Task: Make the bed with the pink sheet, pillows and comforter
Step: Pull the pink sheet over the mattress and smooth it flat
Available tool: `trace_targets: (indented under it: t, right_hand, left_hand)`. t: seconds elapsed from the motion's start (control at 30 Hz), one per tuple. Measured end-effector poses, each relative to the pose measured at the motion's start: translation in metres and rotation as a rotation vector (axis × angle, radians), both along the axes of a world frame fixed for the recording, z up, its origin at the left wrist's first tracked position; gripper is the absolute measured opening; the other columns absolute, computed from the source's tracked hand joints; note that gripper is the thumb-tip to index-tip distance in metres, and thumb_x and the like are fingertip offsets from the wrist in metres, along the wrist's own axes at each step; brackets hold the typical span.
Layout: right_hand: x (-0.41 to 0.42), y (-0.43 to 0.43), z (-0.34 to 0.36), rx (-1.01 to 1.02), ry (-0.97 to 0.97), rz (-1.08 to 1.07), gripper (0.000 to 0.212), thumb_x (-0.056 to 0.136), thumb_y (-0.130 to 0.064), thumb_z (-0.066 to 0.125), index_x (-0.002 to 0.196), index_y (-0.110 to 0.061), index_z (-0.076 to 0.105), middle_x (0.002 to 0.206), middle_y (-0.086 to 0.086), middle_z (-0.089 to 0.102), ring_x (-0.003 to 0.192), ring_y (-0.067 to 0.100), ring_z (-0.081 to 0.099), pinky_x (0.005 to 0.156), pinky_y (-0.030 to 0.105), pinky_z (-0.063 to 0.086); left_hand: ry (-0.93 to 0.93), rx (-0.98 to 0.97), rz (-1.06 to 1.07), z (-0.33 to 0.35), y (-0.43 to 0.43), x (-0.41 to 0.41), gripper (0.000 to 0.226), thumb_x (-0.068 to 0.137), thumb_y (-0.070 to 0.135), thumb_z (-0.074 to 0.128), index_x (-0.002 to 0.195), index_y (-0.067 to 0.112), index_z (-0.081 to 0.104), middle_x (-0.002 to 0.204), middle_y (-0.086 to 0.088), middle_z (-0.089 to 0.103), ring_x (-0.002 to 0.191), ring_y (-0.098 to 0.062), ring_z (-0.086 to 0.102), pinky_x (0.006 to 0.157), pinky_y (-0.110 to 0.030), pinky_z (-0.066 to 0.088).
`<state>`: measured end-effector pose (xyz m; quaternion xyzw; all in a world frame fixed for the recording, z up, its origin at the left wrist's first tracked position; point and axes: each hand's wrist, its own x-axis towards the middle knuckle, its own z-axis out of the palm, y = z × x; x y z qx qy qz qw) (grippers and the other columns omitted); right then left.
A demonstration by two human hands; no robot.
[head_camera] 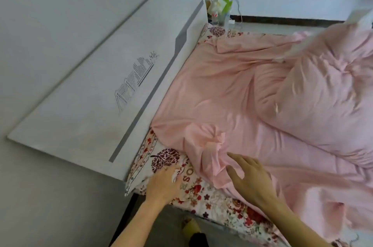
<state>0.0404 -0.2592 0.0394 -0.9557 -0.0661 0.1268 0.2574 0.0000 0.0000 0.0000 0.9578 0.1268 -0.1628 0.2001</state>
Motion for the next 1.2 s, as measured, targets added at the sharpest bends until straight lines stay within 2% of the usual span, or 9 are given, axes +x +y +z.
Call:
trace_targets:
  t: [0.27, 0.37, 0.5, 0.6, 0.7, 0.83, 0.97, 1.03, 1.2]
  right_hand:
    - [0.079, 0.085, -0.078, -0.072, 0.213, -0.006, 0.044, 0.098, -0.040, 0.048, 0.141, -0.030, 0.050, 0.147, -0.001, 0.049, 0.135, 0.023, 0.042, 0.110, 0.035, 0.031]
    - [0.112, 0.099, -0.124, 0.006, 0.311, -0.188, 0.055, 0.095, -0.047, 0.050, 0.144, -0.022, 0.045, 0.150, 0.009, 0.042, 0.135, 0.031, 0.041, 0.112, 0.042, 0.033]
    - [0.154, 0.102, -0.192, 0.155, 0.516, -0.538, 0.089, 0.087, -0.057, 0.061, 0.154, -0.016, 0.020, 0.159, 0.014, 0.021, 0.140, 0.039, 0.034, 0.113, 0.051, 0.034]
    - [0.173, 0.099, -0.230, 0.316, 0.593, -0.671, 0.101, 0.082, -0.045, 0.074, 0.155, -0.017, 0.010, 0.152, 0.014, 0.034, 0.134, 0.039, 0.041, 0.108, 0.048, 0.040]
    - [0.171, 0.103, -0.253, 0.475, 0.670, -0.699, 0.086, 0.079, -0.024, 0.078, 0.148, -0.016, 0.027, 0.130, 0.007, 0.052, 0.112, 0.030, 0.058, 0.088, 0.041, 0.053]
    - [0.141, 0.117, -0.246, 0.570, 0.785, -0.516, 0.037, 0.081, -0.009, 0.071, 0.116, -0.013, 0.063, 0.103, 0.006, 0.072, 0.089, 0.022, 0.069, 0.068, 0.031, 0.059]
    - [0.108, 0.122, -0.231, 0.664, 0.872, -0.273, 0.030, 0.082, -0.015, 0.072, 0.111, -0.023, 0.071, 0.100, -0.002, 0.075, 0.094, 0.018, 0.070, 0.076, 0.028, 0.058]
    - [0.101, 0.120, -0.228, 0.640, 0.907, -0.183, 0.038, 0.077, -0.025, 0.078, 0.115, -0.030, 0.070, 0.108, -0.008, 0.073, 0.102, 0.014, 0.067, 0.087, 0.033, 0.057]
    - [0.097, 0.112, -0.226, 0.508, 0.825, -0.026, 0.027, 0.076, -0.024, 0.081, 0.102, -0.025, 0.073, 0.099, -0.010, 0.073, 0.096, 0.007, 0.066, 0.088, 0.028, 0.052]
  left_hand:
    - [0.015, -0.057, -0.037, -0.077, 0.059, 0.080, 0.031, 0.097, 0.040, 0.038, 0.122, 0.031, 0.055, 0.114, 0.007, 0.063, 0.095, -0.011, 0.055, 0.081, -0.030, 0.046]
    - [0.068, -0.165, 0.034, -0.117, 0.068, 0.098, 0.035, 0.096, 0.044, 0.040, 0.127, 0.035, 0.052, 0.126, 0.011, 0.059, 0.112, -0.010, 0.055, 0.092, -0.032, 0.047]
    - [0.084, -0.345, 0.152, -0.166, 0.070, 0.114, 0.032, 0.096, 0.050, 0.043, 0.124, 0.037, 0.049, 0.125, 0.013, 0.056, 0.109, -0.006, 0.053, 0.089, -0.029, 0.045]
    - [0.047, -0.456, 0.272, -0.194, 0.063, 0.119, 0.044, 0.092, 0.062, 0.044, 0.130, 0.040, 0.042, 0.133, 0.012, 0.049, 0.119, -0.009, 0.051, 0.092, -0.033, 0.044]
    - [-0.080, -0.416, 0.390, -0.205, 0.052, 0.124, 0.067, 0.089, 0.068, 0.046, 0.144, 0.035, 0.026, 0.147, 0.004, 0.035, 0.127, -0.014, 0.045, 0.094, -0.037, 0.046]
    - [-0.176, -0.306, 0.359, -0.188, 0.036, 0.126, 0.066, 0.081, 0.079, 0.039, 0.131, 0.036, 0.040, 0.133, 0.003, 0.042, 0.114, -0.012, 0.048, 0.083, -0.029, 0.048]
    - [0.290, -0.550, 0.307, -0.181, 0.018, 0.127, 0.087, 0.070, 0.089, 0.044, 0.141, 0.039, 0.035, 0.138, 0.006, 0.047, 0.122, -0.018, 0.050, 0.099, -0.040, 0.045]
    - [0.332, -0.680, 0.461, -0.179, 0.017, 0.127, 0.070, 0.078, 0.070, 0.061, 0.135, 0.032, 0.044, 0.131, 0.008, 0.056, 0.113, -0.014, 0.057, 0.099, -0.039, 0.047]
    - [0.259, -0.576, 0.533, -0.174, 0.025, 0.102, 0.031, 0.081, 0.032, 0.071, 0.110, 0.026, 0.062, 0.103, 0.008, 0.069, 0.089, -0.008, 0.063, 0.082, -0.030, 0.053]
